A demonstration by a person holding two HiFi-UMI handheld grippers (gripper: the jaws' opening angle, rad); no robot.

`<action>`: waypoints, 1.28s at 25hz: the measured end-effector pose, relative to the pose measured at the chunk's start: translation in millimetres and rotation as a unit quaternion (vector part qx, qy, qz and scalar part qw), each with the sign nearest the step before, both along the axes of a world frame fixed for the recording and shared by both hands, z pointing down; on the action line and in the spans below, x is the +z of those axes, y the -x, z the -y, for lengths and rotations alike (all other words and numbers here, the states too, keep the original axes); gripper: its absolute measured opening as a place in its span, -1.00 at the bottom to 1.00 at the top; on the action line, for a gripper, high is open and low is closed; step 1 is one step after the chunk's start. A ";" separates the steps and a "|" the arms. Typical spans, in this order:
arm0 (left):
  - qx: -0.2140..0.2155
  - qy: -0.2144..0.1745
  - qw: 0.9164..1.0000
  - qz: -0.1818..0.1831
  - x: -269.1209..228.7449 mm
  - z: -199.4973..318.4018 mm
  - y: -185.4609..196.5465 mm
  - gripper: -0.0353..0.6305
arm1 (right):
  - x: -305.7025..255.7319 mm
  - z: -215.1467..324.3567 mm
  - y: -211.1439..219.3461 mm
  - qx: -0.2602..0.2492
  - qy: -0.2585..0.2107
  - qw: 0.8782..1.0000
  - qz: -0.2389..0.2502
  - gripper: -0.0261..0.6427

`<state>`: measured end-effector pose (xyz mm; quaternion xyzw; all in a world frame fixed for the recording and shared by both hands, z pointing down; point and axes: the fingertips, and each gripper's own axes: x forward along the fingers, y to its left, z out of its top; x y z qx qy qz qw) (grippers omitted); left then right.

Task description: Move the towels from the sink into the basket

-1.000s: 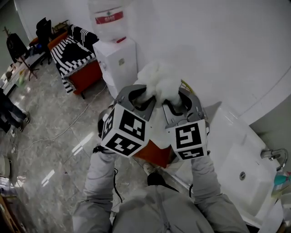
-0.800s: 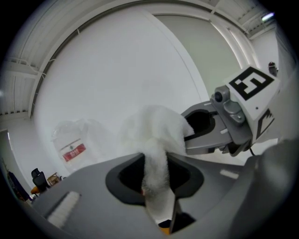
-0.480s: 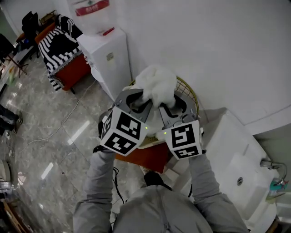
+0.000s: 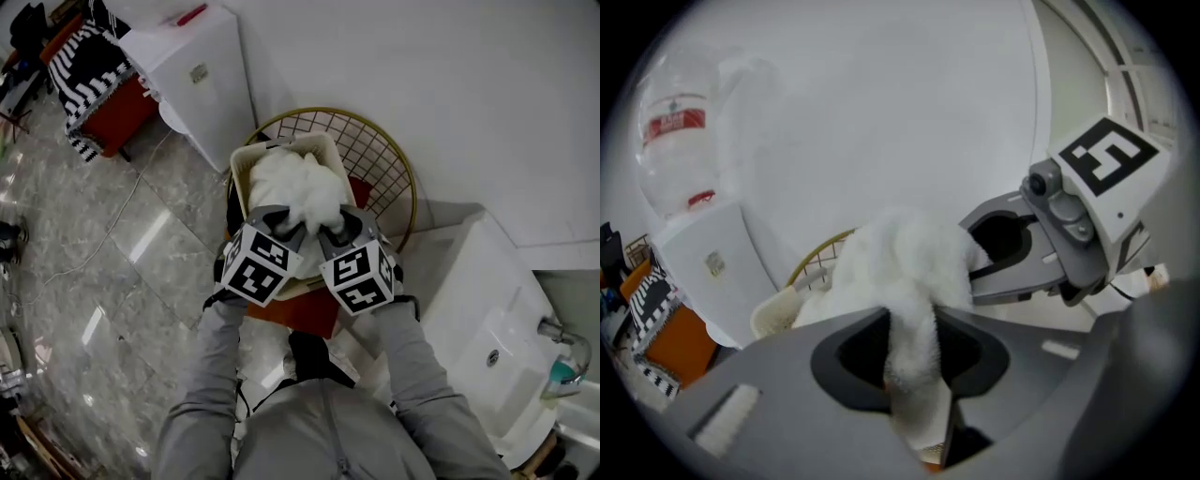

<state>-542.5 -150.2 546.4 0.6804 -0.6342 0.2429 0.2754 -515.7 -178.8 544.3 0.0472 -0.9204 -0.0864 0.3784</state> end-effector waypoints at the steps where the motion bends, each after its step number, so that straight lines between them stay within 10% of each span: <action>1: -0.001 0.011 1.000 -0.009 13.6 2.3 1.1 -0.42 | 13.7 2.3 1.1 0.002 0.006 1.000 -0.013 -0.51; 9: 0.009 0.090 0.996 -0.022 91.1 17.6 9.6 -0.41 | 97.9 16.2 10.6 0.010 0.065 0.994 -0.088 -0.51; 32: -0.008 0.090 0.995 -0.043 98.5 26.1 24.9 -0.34 | 110.3 29.7 22.0 0.016 0.095 0.991 -0.094 -0.46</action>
